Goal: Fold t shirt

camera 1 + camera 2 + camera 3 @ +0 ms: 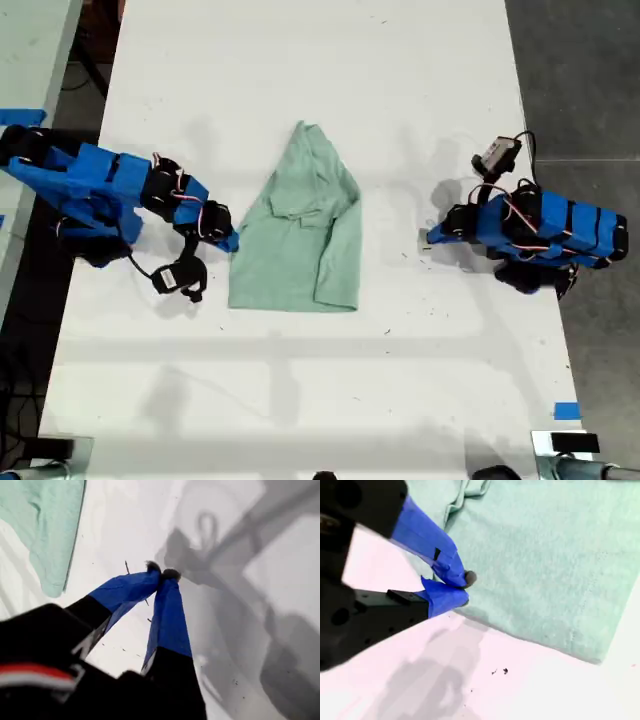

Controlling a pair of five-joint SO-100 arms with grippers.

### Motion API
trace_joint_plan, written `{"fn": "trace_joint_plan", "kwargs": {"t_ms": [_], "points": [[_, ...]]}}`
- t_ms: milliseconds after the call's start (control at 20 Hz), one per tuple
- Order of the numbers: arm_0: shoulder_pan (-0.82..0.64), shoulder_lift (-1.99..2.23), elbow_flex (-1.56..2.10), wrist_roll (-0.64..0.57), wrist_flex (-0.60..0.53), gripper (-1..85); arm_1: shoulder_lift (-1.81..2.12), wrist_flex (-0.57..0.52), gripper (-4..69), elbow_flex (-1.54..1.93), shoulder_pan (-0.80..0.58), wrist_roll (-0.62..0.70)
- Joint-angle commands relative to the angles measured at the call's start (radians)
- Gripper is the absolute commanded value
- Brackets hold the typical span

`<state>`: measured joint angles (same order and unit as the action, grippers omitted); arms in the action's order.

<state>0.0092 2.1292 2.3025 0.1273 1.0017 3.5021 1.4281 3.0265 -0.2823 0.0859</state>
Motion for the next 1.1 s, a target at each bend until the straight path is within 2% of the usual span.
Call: {"fn": "trace_joint_plan", "kwargs": {"t_ms": [0,50,100,300,600,650,700,750,850,1050], "points": [[0.067,-0.037,-0.078,0.089,0.012,14.8,0.006,-0.002,2.0,0.017,0.0,-0.009],[0.077,-0.055,-0.074,0.101,0.006,25.0,0.006,-0.002,2.0,0.017,0.0,-0.009],[0.084,-0.072,-0.075,0.094,-0.012,26.2,0.006,-0.002,2.0,0.017,0.0,-0.009],[0.077,-0.175,-0.094,0.1,-0.063,24.6,0.006,-0.002,2.0,0.017,0.0,-0.009],[0.086,-0.351,-0.11,0.244,-0.104,23.6,0.006,-0.002,2.0,0.017,0.002,-0.009],[0.08,-0.37,-0.117,0.247,-0.109,22.4,0.006,-0.002,2.0,0.017,0.002,-0.009],[0.071,-0.387,-0.12,0.241,-0.121,16.2,0.006,-0.002,2.0,0.017,0.002,-0.009],[0.061,-0.41,-0.127,0.238,-0.124,0.6,0.006,-0.002,2.0,0.017,0.002,-0.009],[0.06,-0.423,-0.152,0.229,-0.118,-0.2,0.006,-0.002,2.0,0.017,0.002,-0.009],[0.051,-0.325,-0.224,0.184,-0.037,-0.2,0.006,-0.002,2.0,0.017,0.002,-0.008]]}}
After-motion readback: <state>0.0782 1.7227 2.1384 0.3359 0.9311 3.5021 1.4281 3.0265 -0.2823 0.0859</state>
